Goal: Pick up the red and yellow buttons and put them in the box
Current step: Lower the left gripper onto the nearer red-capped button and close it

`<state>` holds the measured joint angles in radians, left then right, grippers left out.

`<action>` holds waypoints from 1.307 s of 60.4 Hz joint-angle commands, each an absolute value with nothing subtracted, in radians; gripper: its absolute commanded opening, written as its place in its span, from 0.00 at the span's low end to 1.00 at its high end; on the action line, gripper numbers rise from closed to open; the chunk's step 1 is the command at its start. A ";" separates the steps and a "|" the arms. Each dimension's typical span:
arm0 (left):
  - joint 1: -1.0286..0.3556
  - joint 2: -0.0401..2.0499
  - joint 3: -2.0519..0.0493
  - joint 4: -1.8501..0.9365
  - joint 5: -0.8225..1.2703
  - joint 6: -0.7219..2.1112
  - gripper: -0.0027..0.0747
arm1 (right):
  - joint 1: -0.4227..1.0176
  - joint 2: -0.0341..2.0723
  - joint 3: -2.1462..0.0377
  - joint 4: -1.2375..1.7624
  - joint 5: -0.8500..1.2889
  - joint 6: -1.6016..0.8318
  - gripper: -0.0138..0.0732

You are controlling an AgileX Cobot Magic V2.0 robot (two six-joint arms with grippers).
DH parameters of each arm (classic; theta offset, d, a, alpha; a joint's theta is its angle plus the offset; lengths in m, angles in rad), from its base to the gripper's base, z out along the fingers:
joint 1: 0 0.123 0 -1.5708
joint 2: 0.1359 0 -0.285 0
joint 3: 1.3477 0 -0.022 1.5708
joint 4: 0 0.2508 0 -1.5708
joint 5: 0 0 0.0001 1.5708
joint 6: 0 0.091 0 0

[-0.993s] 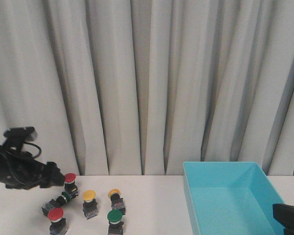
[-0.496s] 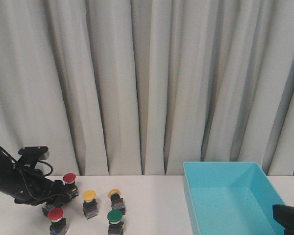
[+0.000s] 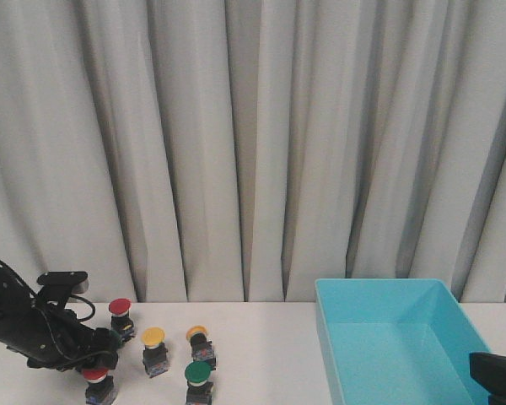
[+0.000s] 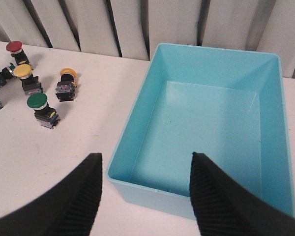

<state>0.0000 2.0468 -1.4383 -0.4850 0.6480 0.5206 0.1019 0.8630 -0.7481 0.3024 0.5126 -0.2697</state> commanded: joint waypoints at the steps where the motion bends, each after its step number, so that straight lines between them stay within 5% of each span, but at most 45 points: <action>1: -0.005 2.001 -1.470 -0.507 0.616 0.511 0.70 | 0.101 0.861 -0.782 0.314 0.451 -0.282 0.62; 48: -0.006 2.037 -1.470 -0.507 0.615 0.511 0.68 | 0.101 0.861 -0.782 0.318 0.450 -0.278 0.62; 79: -0.006 2.036 -1.470 -0.507 0.625 0.511 0.18 | 0.101 0.861 -0.782 0.317 0.450 -0.278 0.62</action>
